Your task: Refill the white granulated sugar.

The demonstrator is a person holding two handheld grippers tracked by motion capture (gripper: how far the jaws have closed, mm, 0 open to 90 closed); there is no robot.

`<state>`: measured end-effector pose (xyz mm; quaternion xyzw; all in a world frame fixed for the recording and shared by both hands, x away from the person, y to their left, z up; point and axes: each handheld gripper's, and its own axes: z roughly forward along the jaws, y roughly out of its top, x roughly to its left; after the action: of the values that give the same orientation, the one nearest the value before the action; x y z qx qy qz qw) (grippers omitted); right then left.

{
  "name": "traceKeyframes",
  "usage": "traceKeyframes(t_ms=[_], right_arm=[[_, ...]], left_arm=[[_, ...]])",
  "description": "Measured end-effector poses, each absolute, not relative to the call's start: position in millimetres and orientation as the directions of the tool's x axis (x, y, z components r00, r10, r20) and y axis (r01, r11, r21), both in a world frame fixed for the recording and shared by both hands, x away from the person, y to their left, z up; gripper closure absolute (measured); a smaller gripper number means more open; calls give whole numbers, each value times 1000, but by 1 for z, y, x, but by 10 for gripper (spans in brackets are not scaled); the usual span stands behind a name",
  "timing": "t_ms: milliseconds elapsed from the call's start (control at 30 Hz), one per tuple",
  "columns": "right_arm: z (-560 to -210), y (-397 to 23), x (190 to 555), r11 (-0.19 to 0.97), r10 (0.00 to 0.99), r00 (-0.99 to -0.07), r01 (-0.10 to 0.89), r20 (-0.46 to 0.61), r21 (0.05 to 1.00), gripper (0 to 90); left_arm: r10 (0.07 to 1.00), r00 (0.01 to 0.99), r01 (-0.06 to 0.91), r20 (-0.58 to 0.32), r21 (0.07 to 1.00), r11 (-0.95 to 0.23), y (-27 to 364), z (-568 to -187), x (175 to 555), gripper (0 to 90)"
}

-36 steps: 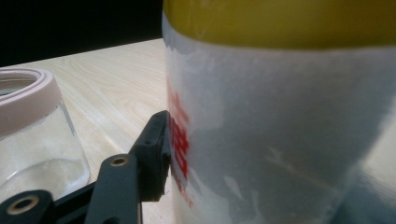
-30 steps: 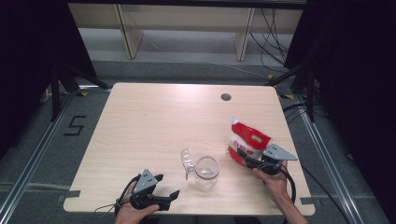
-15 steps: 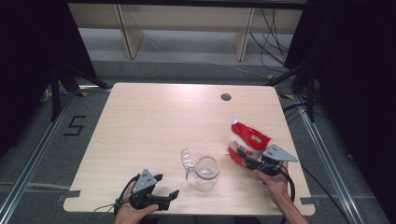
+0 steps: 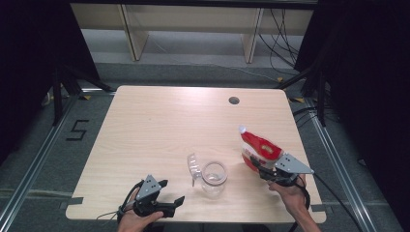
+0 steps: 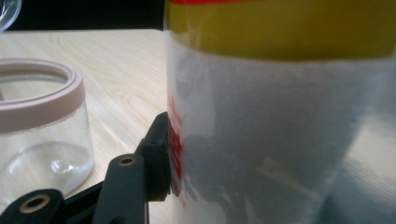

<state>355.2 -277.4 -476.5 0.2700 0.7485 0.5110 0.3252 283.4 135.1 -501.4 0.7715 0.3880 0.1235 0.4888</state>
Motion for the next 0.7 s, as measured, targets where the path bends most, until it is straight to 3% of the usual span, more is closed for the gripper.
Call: traceKeyframes(t_ms=[167, 700], right_arm=[[-470, -272, 349, 397, 711, -635, 8, -302, 918, 507], [-462, -270, 327, 531, 646, -621, -52, -444, 846, 508]], left_arm=[[718, 671, 474, -185, 852, -223, 136, -501, 284, 154], [726, 662, 480, -185, 849, -222, 136, -501, 284, 154]])
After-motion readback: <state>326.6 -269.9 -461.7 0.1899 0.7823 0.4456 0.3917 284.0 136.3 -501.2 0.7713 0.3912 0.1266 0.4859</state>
